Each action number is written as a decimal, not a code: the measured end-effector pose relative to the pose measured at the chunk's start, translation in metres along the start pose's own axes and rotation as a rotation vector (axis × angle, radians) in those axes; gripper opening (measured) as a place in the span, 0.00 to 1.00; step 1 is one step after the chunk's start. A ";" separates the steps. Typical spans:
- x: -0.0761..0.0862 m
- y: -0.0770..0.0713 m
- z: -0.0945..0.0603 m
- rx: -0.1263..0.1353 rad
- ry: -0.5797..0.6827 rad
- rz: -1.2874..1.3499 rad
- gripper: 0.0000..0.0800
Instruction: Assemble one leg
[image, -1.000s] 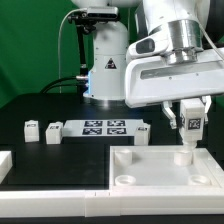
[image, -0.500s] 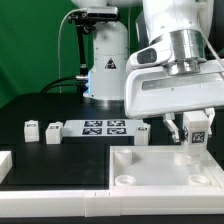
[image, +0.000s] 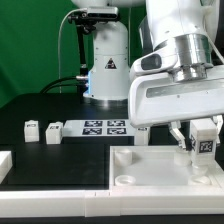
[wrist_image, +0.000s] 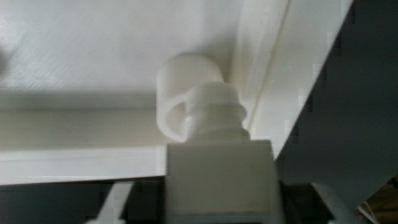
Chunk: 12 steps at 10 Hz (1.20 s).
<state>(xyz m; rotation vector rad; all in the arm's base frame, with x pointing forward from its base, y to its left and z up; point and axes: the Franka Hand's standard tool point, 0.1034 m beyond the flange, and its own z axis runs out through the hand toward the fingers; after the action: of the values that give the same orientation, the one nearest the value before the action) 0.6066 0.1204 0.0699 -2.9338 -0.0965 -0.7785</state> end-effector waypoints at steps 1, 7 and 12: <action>0.001 0.000 0.000 -0.001 0.008 -0.001 0.36; 0.005 0.008 0.004 -0.018 0.076 0.003 0.36; -0.004 0.002 0.010 -0.018 0.047 0.018 0.36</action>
Offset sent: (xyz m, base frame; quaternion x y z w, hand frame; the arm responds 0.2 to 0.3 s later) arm -0.0026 -0.0026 -0.0113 0.0074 0.0203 0.0037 0.9998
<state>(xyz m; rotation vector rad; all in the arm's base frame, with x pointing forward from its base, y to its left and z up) 0.6077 0.1190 0.0592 -2.9271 -0.0588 -0.8489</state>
